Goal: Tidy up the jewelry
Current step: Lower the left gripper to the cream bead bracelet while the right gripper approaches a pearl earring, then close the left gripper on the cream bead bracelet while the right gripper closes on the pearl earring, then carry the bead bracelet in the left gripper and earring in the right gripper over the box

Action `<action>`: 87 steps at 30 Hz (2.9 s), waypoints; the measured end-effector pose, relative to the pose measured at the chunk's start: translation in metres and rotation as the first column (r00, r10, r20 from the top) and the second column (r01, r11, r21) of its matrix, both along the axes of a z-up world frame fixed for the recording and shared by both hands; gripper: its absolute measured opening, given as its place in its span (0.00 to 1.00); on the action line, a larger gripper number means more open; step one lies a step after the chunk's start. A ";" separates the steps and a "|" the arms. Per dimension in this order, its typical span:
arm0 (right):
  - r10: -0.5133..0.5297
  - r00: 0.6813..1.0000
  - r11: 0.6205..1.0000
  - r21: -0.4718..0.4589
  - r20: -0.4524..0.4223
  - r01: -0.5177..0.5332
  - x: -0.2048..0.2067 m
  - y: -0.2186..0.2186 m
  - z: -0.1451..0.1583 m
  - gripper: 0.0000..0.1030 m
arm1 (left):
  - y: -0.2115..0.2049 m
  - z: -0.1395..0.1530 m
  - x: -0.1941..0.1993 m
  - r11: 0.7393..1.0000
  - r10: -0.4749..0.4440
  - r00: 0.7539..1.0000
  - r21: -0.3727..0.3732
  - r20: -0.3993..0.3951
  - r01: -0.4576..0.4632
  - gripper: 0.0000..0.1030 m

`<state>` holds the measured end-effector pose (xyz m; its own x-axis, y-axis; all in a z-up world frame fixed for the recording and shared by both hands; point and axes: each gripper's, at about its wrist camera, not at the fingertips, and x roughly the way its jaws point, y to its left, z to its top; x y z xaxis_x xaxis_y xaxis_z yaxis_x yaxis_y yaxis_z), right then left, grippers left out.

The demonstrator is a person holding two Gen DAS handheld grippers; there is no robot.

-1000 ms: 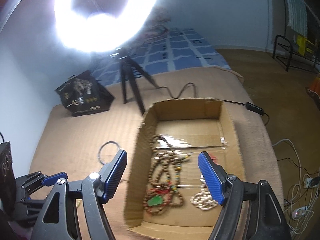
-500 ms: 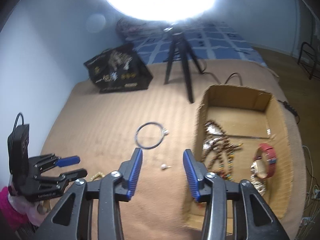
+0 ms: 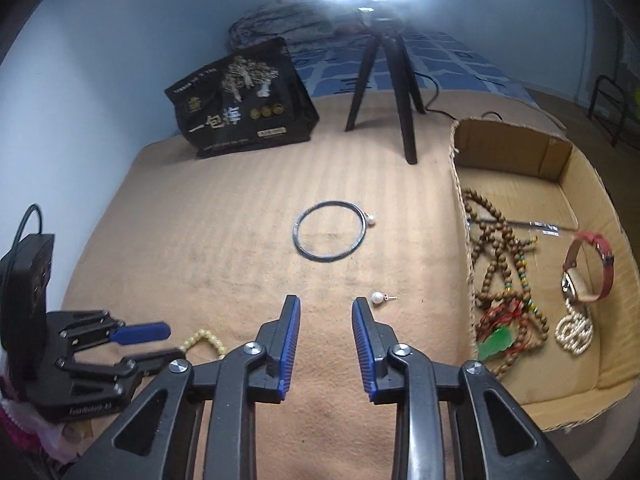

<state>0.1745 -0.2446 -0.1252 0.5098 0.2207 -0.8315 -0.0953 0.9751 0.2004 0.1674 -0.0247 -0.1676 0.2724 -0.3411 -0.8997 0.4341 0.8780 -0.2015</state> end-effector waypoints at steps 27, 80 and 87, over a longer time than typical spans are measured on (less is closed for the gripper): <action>-0.164 0.986 0.968 -0.194 0.000 0.161 0.025 0.013 -0.048 0.23 | 0.002 -0.023 0.002 0.998 -0.068 0.996 -0.009 0.061 0.069 0.22; -0.105 0.994 0.989 -0.103 0.044 0.109 -0.001 0.005 -0.018 0.09 | 0.011 0.016 -0.005 0.999 0.011 0.997 -0.052 0.075 -0.007 0.05; -0.083 0.994 0.992 -0.091 0.070 0.089 -0.011 0.001 0.003 0.09 | 0.004 0.041 -0.011 0.998 0.020 0.994 -0.066 0.107 -0.013 0.05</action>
